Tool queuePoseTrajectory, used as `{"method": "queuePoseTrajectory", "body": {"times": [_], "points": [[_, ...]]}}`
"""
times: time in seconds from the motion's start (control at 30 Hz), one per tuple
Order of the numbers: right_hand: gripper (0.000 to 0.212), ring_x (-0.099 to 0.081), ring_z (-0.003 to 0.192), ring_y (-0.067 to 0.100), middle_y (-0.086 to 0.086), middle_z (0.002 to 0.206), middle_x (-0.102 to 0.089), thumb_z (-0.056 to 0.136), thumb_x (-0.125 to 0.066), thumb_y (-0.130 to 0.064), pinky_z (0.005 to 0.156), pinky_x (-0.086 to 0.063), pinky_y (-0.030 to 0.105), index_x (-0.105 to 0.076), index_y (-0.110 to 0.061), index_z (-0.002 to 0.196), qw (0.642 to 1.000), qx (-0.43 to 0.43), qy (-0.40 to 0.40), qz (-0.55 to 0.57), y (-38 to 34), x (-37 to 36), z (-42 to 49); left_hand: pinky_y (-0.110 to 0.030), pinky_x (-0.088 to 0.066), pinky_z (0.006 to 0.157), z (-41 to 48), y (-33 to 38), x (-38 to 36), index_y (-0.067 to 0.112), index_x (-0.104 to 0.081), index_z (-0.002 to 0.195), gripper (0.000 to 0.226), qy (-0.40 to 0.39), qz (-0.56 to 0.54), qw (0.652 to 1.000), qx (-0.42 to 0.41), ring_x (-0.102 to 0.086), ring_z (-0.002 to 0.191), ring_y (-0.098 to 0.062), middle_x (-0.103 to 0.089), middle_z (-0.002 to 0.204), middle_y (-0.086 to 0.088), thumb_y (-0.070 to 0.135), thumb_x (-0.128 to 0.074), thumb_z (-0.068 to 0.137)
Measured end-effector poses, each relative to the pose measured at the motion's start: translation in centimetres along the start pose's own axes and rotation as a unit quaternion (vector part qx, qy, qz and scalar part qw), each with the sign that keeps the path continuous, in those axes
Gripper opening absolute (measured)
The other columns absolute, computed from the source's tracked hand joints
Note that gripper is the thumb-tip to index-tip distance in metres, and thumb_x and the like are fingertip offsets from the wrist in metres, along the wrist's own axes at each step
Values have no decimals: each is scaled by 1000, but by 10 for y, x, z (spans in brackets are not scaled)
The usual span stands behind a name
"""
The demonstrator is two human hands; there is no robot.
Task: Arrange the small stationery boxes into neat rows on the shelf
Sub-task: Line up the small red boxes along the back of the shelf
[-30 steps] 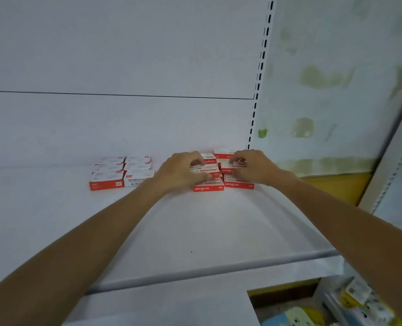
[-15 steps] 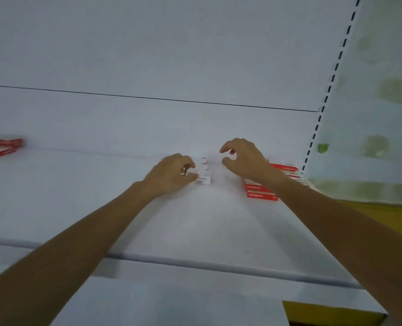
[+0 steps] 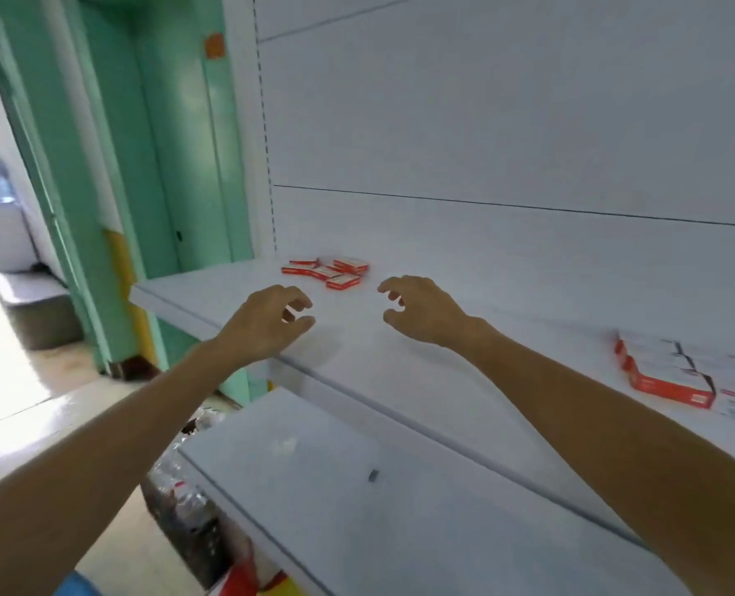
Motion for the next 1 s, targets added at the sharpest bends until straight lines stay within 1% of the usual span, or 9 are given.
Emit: {"method": "queuePoseTrajectory", "body": {"times": [0.17, 0.3, 0.4, 0.5, 0.67, 0.8, 0.9, 1.0], "points": [[40, -50, 112, 17, 2, 124, -55, 87, -54, -23, 93, -39, 32, -50, -19, 126, 999, 10, -12, 40, -43, -51, 40, -25, -41, 76, -8, -68, 28, 14, -62, 104, 20, 20, -1, 1000, 21, -56, 82, -13, -61, 103, -3, 22, -60, 86], [39, -49, 113, 16, 1, 126, -55, 88, -53, -24, 92, -38, 30, -49, -19, 126, 999, 8, -26, 19, -50, -72, 61, -23, -41, 76, -1, -97, 23, 13, -62, 103, 19, 20, -14, 999, 24, -56, 83, -12, -62, 103, -4, 20, -60, 86], [39, -50, 113, 18, 3, 124, -56, 88, -54, -23, 93, -39, 31, -50, -18, 126, 1000, -5, -26, 6, -42, -79, 78, -24, -42, 78, 12, -107, 14, 13, -62, 103, 18, 21, -30, 999, 15, -56, 85, -13, -61, 103, -4, 19, -59, 86], [39, -50, 113, 19, 3, 125, -55, 88, -54, -23, 94, -40, 32, -50, -16, 126, 999, -13, -27, -12, -33, -84, 99, -25, -43, 79, 28, -116, 1, 15, -61, 103, 19, 1, -39, 999, 5, -55, 87, -13, -59, 104, -2, 21, -59, 86], [41, -48, 119, 22, 4, 130, -53, 88, -54, -23, 97, -39, 34, -50, -16, 128, 999, -22, -13, -29, -16, -90, 146, -25, -43, 80, 80, -143, -6, 17, -61, 103, 18, -9, -17, 1000, -14, -56, 89, -12, -58, 105, -2, 24, -59, 86], [40, -51, 111, 23, 7, 122, -55, 87, -55, -21, 89, -42, 33, -50, -14, 126, 998, -45, 12, -43, 5, -88, 191, -25, -44, 80, 134, -163, -10, 18, -61, 103, 18, -24, -3, 999, -26, -56, 89, -13, -58, 107, -3, 25, -59, 86], [40, -52, 110, 21, 6, 123, -55, 86, -56, -21, 87, -43, 32, -50, -14, 125, 996, -69, 30, -38, 21, -89, 218, -25, -43, 80, 170, -176, -16, 18, -60, 104, 19, -29, -6, 999, -41, -56, 90, -13, -57, 108, -2, 25, -59, 86], [41, -52, 109, 22, 7, 122, -55, 86, -56, -22, 88, -45, 34, -49, -14, 126, 994, -92, 25, -48, 35, -95, 238, -23, -41, 78, 198, -188, -26, 17, -61, 105, 20, -32, -17, 998, -50, -56, 91, -15, -57, 107, -4, 23, -60, 86]]}}
Point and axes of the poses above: each hand's wrist, its own z-axis towards the middle knuckle, its own x-axis out of the back of the hand, y = z × x, the point moved 2 cm from there along z, towards the middle knuckle
